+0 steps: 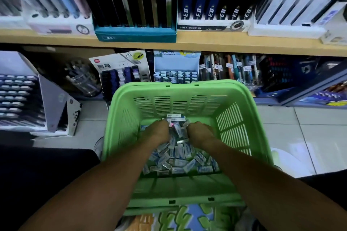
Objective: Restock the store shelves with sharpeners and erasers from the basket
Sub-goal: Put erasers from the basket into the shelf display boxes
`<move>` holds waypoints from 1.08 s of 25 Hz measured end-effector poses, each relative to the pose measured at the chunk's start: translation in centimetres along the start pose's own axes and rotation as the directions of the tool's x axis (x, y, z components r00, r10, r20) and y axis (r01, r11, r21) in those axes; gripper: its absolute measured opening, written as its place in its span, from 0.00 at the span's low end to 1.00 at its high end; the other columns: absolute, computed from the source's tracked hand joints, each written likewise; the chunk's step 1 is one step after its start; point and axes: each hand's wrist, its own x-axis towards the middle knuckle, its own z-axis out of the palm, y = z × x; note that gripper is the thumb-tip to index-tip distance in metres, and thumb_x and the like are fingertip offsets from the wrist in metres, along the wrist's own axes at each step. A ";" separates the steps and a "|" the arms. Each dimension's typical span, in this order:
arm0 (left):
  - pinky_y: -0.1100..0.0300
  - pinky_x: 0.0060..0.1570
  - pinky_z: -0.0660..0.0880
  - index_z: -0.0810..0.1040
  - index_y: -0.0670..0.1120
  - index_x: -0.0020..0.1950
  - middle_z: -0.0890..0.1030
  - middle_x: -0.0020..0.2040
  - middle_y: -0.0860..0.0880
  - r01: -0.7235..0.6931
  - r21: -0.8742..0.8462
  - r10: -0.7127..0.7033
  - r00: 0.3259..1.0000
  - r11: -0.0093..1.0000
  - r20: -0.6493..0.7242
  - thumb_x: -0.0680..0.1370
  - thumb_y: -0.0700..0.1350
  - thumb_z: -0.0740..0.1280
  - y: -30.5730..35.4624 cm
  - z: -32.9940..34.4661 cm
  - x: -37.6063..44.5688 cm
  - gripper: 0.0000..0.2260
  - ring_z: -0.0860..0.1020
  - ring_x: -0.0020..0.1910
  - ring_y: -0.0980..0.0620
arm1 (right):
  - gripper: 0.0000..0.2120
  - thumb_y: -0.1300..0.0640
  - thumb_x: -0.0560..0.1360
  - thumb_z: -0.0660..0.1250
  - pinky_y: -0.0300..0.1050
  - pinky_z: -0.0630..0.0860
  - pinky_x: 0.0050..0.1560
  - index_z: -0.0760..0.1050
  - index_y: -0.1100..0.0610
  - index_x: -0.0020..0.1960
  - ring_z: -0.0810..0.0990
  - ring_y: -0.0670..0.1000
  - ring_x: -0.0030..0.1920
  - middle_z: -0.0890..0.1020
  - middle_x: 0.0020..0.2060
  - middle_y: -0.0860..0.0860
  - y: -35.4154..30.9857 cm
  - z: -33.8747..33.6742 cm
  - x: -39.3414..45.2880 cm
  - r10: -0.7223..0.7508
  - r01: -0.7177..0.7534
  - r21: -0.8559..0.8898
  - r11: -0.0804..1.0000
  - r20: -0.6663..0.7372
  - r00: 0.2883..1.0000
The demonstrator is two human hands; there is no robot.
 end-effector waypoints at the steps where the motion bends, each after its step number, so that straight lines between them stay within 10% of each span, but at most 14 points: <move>1: 0.57 0.38 0.74 0.74 0.44 0.37 0.79 0.41 0.43 0.030 -0.008 -0.030 0.999 1.000 -0.012 0.77 0.43 0.68 0.0 -0.1 0.5 0.09 0.77 0.37 0.46 | 0.08 0.59 0.77 0.66 0.50 0.79 0.54 0.78 0.56 0.55 0.82 0.57 0.49 0.83 0.50 0.55 -0.1 0.1 0.3 0.002 0.001 0.069 0.998 -0.049 0.999; 6: 0.56 0.39 0.74 0.80 0.41 0.41 0.81 0.40 0.43 0.125 -0.159 -0.144 0.983 0.979 -0.113 0.76 0.43 0.70 -0.6 -0.8 1.4 0.06 0.79 0.39 0.44 | 0.12 0.55 0.76 0.65 0.54 0.75 0.55 0.79 0.57 0.58 0.75 0.61 0.59 0.78 0.56 0.56 -2.4 1.4 1.5 -0.221 0.241 0.088 0.966 -0.192 0.956; 11: 0.51 0.50 0.80 0.81 0.40 0.54 0.84 0.51 0.42 0.114 -0.161 -0.145 0.970 0.980 -0.195 0.75 0.39 0.72 -2.0 0.2 1.6 0.08 0.82 0.51 0.41 | 0.09 0.54 0.79 0.67 0.48 0.75 0.54 0.76 0.51 0.59 0.82 0.55 0.51 0.83 0.51 0.53 -0.2 2.0 1.5 0.049 -0.046 0.026 0.999 -0.161 0.986; 15: 0.53 0.50 0.79 0.80 0.44 0.59 0.83 0.53 0.42 0.062 -0.054 -0.071 0.981 0.997 -0.179 0.76 0.39 0.71 -2.1 0.9 1.6 0.12 0.82 0.52 0.41 | 0.11 0.50 0.77 0.70 0.44 0.75 0.50 0.77 0.47 0.59 0.82 0.54 0.50 0.83 0.50 0.50 -0.2 2.5 2.0 0.022 -0.005 0.108 0.994 -0.159 0.987; 24: 0.54 0.48 0.80 0.85 0.48 0.51 0.85 0.49 0.47 0.115 0.083 -0.096 0.974 0.990 -0.203 0.76 0.43 0.73 -2.2 0.3 0.8 0.05 0.83 0.49 0.46 | 0.11 0.54 0.71 0.77 0.46 0.80 0.54 0.85 0.56 0.52 0.83 0.51 0.48 0.85 0.46 0.52 1.5 3.1 2.9 0.021 -0.066 0.377 0.924 0.120 0.993; 27: 0.55 0.46 0.77 0.83 0.48 0.52 0.82 0.47 0.48 -0.004 -0.059 -0.009 0.976 0.998 -0.217 0.77 0.45 0.71 -1.3 0.0 1.1 0.04 0.79 0.46 0.48 | 0.09 0.50 0.74 0.73 0.43 0.78 0.46 0.85 0.55 0.48 0.83 0.54 0.44 0.85 0.42 0.54 3.4 2.2 2.8 0.176 -0.159 0.398 0.904 -0.006 0.984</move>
